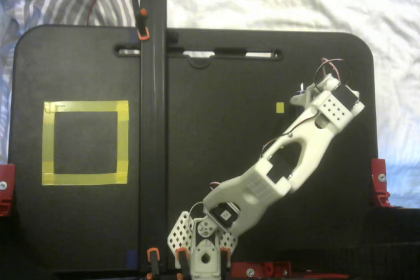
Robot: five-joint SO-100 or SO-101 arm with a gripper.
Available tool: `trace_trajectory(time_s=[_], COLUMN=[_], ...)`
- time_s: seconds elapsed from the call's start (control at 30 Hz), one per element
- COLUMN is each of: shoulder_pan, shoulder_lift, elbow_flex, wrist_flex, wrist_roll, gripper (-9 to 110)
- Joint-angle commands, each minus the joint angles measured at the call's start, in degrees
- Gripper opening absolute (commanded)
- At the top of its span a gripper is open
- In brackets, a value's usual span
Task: Grasp a block and put it in the designated area.
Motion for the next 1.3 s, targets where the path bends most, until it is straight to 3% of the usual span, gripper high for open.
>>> trace_trajectory(time_s=[0.0,0.77,1.0,1.27], shoulder_pan=[0.44,-0.53,-0.97,-1.14], shoulder_lift=[-0.26,-5.01,-5.54,-5.71], elbow_flex=[-2.02,-1.85,-1.58,-1.41], wrist_flex=[-0.79,-2.37,-2.64,-3.16], wrist_roll=[-0.44,-0.62,-0.53,-0.44], gripper=[31,31,21,20])
